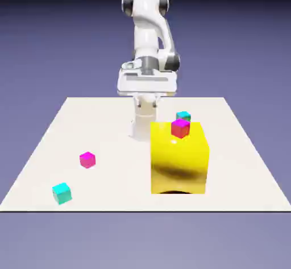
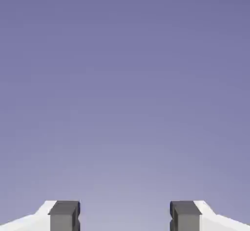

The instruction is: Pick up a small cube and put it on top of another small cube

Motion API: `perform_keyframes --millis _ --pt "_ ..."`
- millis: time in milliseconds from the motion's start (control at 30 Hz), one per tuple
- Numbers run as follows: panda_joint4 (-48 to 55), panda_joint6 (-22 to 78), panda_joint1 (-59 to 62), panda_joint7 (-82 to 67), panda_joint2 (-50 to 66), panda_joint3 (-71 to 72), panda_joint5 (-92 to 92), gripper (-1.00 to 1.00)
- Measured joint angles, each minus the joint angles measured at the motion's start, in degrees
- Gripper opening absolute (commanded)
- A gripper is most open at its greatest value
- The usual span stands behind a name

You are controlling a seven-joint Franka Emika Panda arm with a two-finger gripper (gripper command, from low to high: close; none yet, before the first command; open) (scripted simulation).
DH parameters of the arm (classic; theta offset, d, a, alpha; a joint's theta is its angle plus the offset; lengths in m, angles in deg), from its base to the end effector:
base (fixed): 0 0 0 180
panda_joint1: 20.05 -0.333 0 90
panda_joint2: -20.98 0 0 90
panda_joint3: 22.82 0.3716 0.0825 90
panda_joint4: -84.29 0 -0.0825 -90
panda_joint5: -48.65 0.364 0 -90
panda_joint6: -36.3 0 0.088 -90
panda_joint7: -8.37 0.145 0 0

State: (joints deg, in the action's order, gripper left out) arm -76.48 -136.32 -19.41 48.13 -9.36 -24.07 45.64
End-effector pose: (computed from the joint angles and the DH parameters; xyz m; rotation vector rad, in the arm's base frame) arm 0.3765 -0.0092 0.4737 -2.5852 0.9126 -1.0068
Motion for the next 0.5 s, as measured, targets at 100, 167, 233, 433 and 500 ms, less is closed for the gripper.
perform_keyframes --millis 100,167,233,433,500 --pt "0.6 3.4 3.3 -6.7 5.8 -3.1 -7.5 0.00" --pt "1.0 5.7 5.5 -11.2 9.6 -5.2 -12.5 0.00" --pt "1.3 8.0 7.7 -15.6 13.4 -7.2 -17.4 0.00" --pt "2.5 14.9 14.3 -29.0 24.9 -13.4 -32.4 0.00" --pt "2.9 17.2 16.7 -33.5 28.8 -15.5 -37.4 0.00"
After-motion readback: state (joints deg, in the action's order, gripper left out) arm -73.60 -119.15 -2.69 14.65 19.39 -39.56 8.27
